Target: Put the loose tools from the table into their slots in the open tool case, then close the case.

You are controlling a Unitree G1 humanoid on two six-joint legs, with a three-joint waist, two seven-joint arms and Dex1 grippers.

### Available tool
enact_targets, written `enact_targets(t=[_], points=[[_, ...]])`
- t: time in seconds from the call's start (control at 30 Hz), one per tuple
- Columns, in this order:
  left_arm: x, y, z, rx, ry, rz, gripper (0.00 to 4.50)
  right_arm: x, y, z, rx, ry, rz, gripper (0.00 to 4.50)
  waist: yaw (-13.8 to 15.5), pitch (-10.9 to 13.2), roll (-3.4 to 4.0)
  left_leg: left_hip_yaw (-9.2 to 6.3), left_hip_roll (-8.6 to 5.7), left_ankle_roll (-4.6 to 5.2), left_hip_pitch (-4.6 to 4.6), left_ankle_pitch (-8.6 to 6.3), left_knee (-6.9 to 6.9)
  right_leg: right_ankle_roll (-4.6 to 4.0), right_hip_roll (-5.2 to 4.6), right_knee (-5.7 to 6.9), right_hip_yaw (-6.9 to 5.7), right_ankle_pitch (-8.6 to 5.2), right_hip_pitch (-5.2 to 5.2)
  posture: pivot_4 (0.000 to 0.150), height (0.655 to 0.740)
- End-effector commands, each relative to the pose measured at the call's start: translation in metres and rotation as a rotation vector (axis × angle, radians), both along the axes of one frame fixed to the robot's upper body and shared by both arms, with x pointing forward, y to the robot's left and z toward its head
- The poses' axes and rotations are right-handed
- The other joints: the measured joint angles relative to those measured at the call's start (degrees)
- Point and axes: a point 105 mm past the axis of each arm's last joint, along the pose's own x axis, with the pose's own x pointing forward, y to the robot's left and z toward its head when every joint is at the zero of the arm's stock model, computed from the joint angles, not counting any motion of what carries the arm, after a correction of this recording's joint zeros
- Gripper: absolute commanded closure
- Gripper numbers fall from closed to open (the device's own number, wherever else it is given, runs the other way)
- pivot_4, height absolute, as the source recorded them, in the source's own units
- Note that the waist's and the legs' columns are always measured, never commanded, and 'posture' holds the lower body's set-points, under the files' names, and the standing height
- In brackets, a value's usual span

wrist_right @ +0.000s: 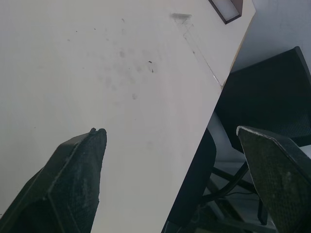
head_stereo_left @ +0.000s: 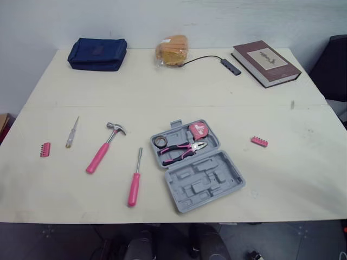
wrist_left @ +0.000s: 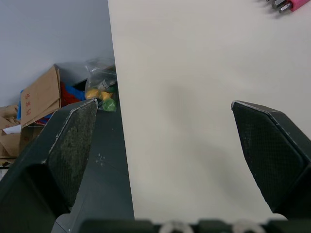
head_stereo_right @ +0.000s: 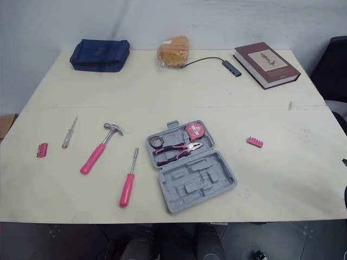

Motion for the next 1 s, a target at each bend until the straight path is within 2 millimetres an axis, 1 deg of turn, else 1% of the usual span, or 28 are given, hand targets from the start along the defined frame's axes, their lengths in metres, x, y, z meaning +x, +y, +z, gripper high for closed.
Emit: enact_targets(t=[0.03,0.1,0.17,0.23,0.33,0.37,0.4,0.43,0.47,0.5,0.53,0.6,0.63,0.67,0.7,0.73,0.83,0.9,0.97,1.0], points=[[0.003,-0.002,0.009,-0.019,-0.037,-0.025,0.04,0.005,0.01,0.007,0.054,-0.031,0.043,0.0,0.0,0.0,0.0,0.0,0.0,0.0,0.0,0.0,0.0,0.0,0.0,0.0,0.0,0.0,0.0,0.15,0.74],[0.009,-0.01,0.007,-0.081,-0.057,-0.064,0.04,0.011,0.024,0.005,0.138,-0.033,0.094,0.0,0.0,0.0,-0.01,-0.02,0.02,0.0,0.01,0.0,0.02,0.0,0.01,0.01,0.0,0.0,0.01,0.15,0.74],[0.026,-0.033,0.008,-0.13,-0.089,-0.203,0.04,0.022,0.053,0.001,0.21,-0.005,0.194,0.0,0.0,0.0,0.0,-0.04,0.06,0.0,0.0,0.0,0.11,-0.04,0.04,0.05,0.0,0.02,0.02,0.15,0.74],[0.032,-0.045,0.008,-0.151,-0.102,-0.273,0.04,0.025,0.07,0.001,0.242,0.009,0.24,0.0,0.2,0.0,0.01,-0.12,0.07,0.0,-0.01,0.01,0.18,-0.05,0.04,0.15,0.01,0.03,0.02,0.15,0.74],[0.043,-0.076,0.007,-0.154,-0.104,-0.418,0.04,0.034,0.1,0.001,0.306,0.02,0.316,0.0,0.1,0.0,0.01,-0.42,0.17,-0.03,-0.06,-0.02,0.28,-0.09,0.04,0.19,0.03,0.05,-0.02,0.15,0.74],[0.048,-0.094,0.005,-0.161,-0.105,-0.484,0.04,0.036,0.115,-0.002,0.321,0.047,0.363,0.0,0.1,0.0,0.01,-0.44,0.19,-0.04,-0.06,-0.04,0.33,-0.09,0.04,0.2,0.02,0.06,-0.02,0.15,0.74],[0.052,-0.112,0.004,-0.172,-0.102,-0.542,0.29,0.038,0.127,-0.004,0.331,0.067,0.4,0.26,0.1,0.0,0.01,-0.44,0.22,-0.06,-0.1,-0.08,0.4,-0.09,0.05,0.18,0.02,0.06,-0.02,0.15,0.74],[0.053,-0.125,0.004,-0.182,-0.1,-0.58,0.6,0.039,0.136,-0.005,0.339,0.08,0.424,0.56,0.3,0.0,0.01,-0.44,0.26,-0.08,-0.1,-0.12,0.49,-0.09,0.05,0.19,0.02,0.06,0.0,0.15,0.74],[0.057,-0.15,0.003,-0.199,-0.093,-0.649,0.95,0.041,0.149,-0.006,0.351,0.095,0.465,0.91,0.4,0.0,0.01,-0.45,0.36,-0.11,-0.16,-0.21,0.69,-0.09,0.1,0.21,0.01,0.06,0.02,0.15,0.74],[0.06,-0.172,0.002,-0.216,-0.091,-0.702,1.39,0.043,0.16,-0.007,0.358,0.102,0.495,1.4,0.5,0.0,0.0,-0.46,0.4,-0.06,-0.22,-0.27,0.8,-0.1,0.14,0.21,-0.01,0.06,0.02,0.15,0.74],[0.06,-0.187,0.002,-0.229,-0.09,-0.733,1.89,0.044,0.167,-0.008,0.363,0.108,0.513,1.91,0.7,0.0,0.0,-0.44,0.4,-0.01,-0.2,-0.31,0.83,-0.09,0.13,0.2,0.03,0.08,0.04,0.15,0.74],[0.063,-0.233,0.002,-0.253,-0.08,-0.823,2.88,0.046,0.179,-0.015,0.361,0.139,0.557,3.04,1.5,0.0,-0.01,-0.41,0.38,0.04,-0.2,-0.33,0.9,-0.06,0.13,0.2,0.08,0.11,0.05,0.15,0.74],[0.063,-0.248,0.002,-0.262,-0.077,-0.847,3.43,0.046,0.183,-0.018,0.361,0.153,0.57,3.67,1.6,0.0,-0.01,-0.42,0.38,0.03,-0.2,-0.34,0.9,-0.06,0.14,0.19,0.08,0.11,0.06,0.15,0.74],[0.061,-0.266,0.0,-0.252,-0.051,-0.886,3.78,0.047,0.186,-0.023,0.349,0.171,0.58,4.05,1.7,0.0,-0.01,-0.4,0.38,0.03,-0.19,-0.33,0.89,-0.06,0.15,0.17,0.1,0.11,0.06,0.15,0.74],[0.061,-0.275,-0.001,-0.244,-0.031,-0.905,4.22,0.048,0.188,-0.026,0.341,0.182,0.584,4.49,1.8,0.0,0.0,-0.4,0.37,0.03,-0.2,-0.33,0.89,-0.06,0.17,0.16,0.09,0.11,0.06,0.15,0.74],[0.062,-0.293,-0.005,-0.268,-0.018,-0.931,4.42,0.051,0.193,-0.032,0.325,0.193,0.593,4.5,2.0,0.0,-0.01,-0.42,0.36,0.02,-0.2,-0.33,0.9,-0.06,0.19,0.16,0.08,0.11,0.07,0.15,0.74],[0.064,-0.34,-0.015,-0.333,0.029,-0.993,4.42,0.061,0.205,-0.045,0.304,0.2,0.604,4.5,2.1,0.0,-0.01,-0.41,0.34,-0.05,-0.19,-0.29,0.96,-0.05,0.29,0.16,0.08,0.11,0.11,0.15,0.74],[0.065,-0.356,-0.021,-0.338,0.05,-1.012,4.42,0.068,0.207,-0.051,0.285,0.197,0.588,4.5,2.1,0.0,0.0,-0.41,0.32,-0.2,-0.19,-0.19,1.0,-0.03,0.48,0.18,0.1,0.13,0.12,0.15,0.74],[0.068,-0.364,-0.025,-0.341,0.062,-1.014,4.42,0.073,0.208,-0.055,0.273,0.193,0.576,4.5,1.9,0.0,0.0,-0.37,0.31,-0.22,-0.18,-0.18,0.99,-0.03,0.55,0.18,0.14,0.13,0.11,0.15,0.74],[0.07,-0.372,-0.034,-0.342,0.097,-1.02,4.42,0.078,0.21,-0.058,0.276,0.195,0.567,4.5,1.8,0.0,0.0,-0.36,0.33,-0.23,-0.19,-0.17,0.99,-0.03,0.59,0.17,0.15,0.13,0.08,0.15,0.74]])
